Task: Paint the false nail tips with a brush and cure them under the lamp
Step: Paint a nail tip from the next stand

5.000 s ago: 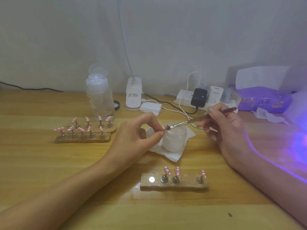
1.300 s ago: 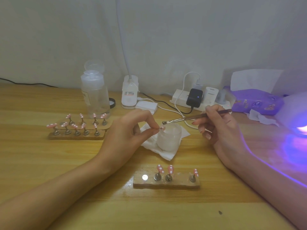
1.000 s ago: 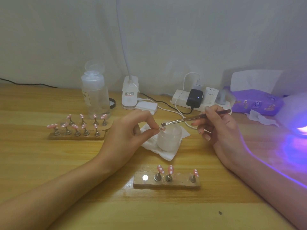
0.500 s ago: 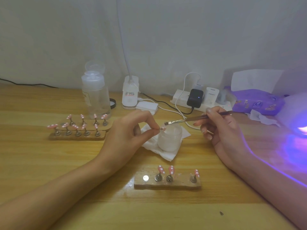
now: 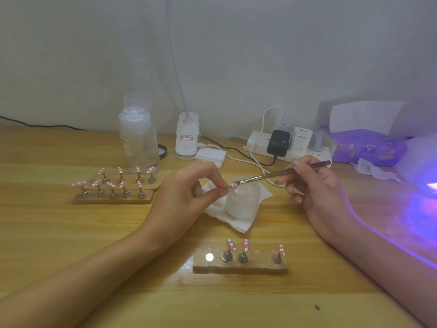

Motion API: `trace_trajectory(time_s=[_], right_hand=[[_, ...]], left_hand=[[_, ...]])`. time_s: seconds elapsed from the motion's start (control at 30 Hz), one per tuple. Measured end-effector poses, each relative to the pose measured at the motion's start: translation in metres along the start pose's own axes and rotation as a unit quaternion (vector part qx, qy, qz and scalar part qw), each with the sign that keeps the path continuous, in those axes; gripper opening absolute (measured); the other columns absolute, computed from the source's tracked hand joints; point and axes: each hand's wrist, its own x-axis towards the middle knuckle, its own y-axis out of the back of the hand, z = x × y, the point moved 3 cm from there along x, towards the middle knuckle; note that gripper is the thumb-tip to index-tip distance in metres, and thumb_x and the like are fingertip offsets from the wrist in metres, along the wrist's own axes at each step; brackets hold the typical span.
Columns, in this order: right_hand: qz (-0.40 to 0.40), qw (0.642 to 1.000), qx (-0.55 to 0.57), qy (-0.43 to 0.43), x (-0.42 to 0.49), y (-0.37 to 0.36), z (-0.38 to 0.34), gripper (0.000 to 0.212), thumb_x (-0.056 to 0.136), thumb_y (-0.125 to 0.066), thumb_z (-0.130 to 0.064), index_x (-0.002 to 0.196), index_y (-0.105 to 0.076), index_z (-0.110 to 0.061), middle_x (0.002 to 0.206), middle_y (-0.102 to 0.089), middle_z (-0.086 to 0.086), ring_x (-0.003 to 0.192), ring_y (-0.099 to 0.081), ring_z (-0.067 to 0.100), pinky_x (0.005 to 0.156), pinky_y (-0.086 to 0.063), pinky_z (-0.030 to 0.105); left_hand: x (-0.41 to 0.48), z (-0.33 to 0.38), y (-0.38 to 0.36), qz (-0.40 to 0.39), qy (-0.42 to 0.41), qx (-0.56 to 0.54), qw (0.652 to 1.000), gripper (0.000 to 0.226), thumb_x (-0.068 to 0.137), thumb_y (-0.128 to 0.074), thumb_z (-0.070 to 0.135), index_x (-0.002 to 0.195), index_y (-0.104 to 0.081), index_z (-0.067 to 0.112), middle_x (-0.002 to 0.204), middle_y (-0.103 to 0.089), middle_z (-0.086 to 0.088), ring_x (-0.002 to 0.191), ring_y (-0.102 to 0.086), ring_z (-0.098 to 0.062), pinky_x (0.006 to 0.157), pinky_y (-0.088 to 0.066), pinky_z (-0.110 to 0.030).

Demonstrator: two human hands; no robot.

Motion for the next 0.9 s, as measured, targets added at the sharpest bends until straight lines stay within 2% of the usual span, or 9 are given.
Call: trace_trajectory(time_s=[0.2,0.3,0.43,0.57,0.7,0.83,0.9], right_hand=[[-0.026,1.000,-0.007,0.012,-0.0015,-0.0040,-0.0015,0.022,0.086,-0.059,-0.035,0.065,-0.064,-0.030,0.071,-0.072,0.008,0.050,-0.053,0.009,0.043,-0.037,0.018],[0.007,1.000,0.011,0.003,0.0001,0.0010,-0.0003,0.023,0.094,-0.057,-0.026,0.071,-0.058,-0.024,0.069,-0.071,0.008,0.050,-0.053,0.009,0.044,-0.037,0.017],[-0.021,1.000,0.001,0.011,-0.0014,-0.0031,-0.0017,0.021,0.086,-0.060,-0.035,0.066,-0.061,-0.028,0.070,-0.071,0.008,0.049,-0.053,0.010,0.043,-0.037,0.017],[0.013,1.000,0.000,0.007,0.0001,0.0019,-0.0002,0.023,0.097,-0.054,-0.021,0.074,-0.055,-0.019,0.067,-0.071,0.008,0.047,-0.051,0.009,0.041,-0.036,0.017],[-0.021,1.000,-0.001,0.023,-0.0012,-0.0031,-0.0019,0.019,0.085,-0.060,-0.036,0.068,-0.058,-0.027,0.069,-0.071,0.009,0.047,-0.051,0.010,0.041,-0.035,0.016],[0.007,1.000,-0.006,0.017,0.0004,0.0015,0.0001,0.024,0.096,-0.055,-0.023,0.072,-0.057,-0.021,0.067,-0.070,0.009,0.046,-0.051,0.009,0.040,-0.034,0.016],[0.002,1.000,0.013,0.022,-0.0002,0.0004,-0.0016,0.024,0.091,-0.058,-0.029,0.067,-0.058,-0.027,0.068,-0.071,0.008,0.046,-0.050,0.009,0.040,-0.035,0.016]], left_hand=[[-0.0001,0.0008,0.0000,-0.007,0.000,-0.002,1.000,0.010,0.084,-0.076,0.020,0.079,-0.068,0.024,0.070,-0.060,0.006,0.050,-0.046,-0.018,0.053,-0.037,-0.016],[-0.0001,0.0022,-0.0010,-0.016,0.003,0.003,1.000,0.009,0.085,-0.076,0.021,0.081,-0.068,0.022,0.072,-0.062,0.011,0.049,-0.047,-0.013,0.052,-0.037,-0.015],[0.0003,0.0021,-0.0012,-0.022,0.012,-0.011,1.000,0.011,0.085,-0.075,0.019,0.080,-0.067,0.023,0.080,-0.067,0.011,0.049,-0.048,-0.008,0.051,-0.038,-0.016],[0.0006,0.0026,-0.0022,-0.026,0.018,-0.019,0.999,0.010,0.085,-0.075,0.018,0.080,-0.067,0.021,0.079,-0.067,0.017,0.048,-0.048,-0.006,0.050,-0.037,-0.014],[0.0008,0.0021,-0.0029,-0.029,0.019,-0.017,0.999,0.009,0.086,-0.074,0.019,0.081,-0.066,0.021,0.080,-0.067,0.016,0.049,-0.048,-0.006,0.050,-0.037,-0.014],[0.0004,0.0022,-0.0031,-0.029,0.017,-0.015,0.999,0.009,0.086,-0.073,0.020,0.081,-0.065,0.021,0.074,-0.064,0.021,0.048,-0.047,-0.006,0.050,-0.035,-0.012],[0.0005,0.0022,-0.0033,-0.032,0.018,-0.008,0.999,0.009,0.086,-0.073,0.021,0.082,-0.065,0.022,0.078,-0.066,0.018,0.049,-0.048,-0.007,0.050,-0.035,-0.013]])
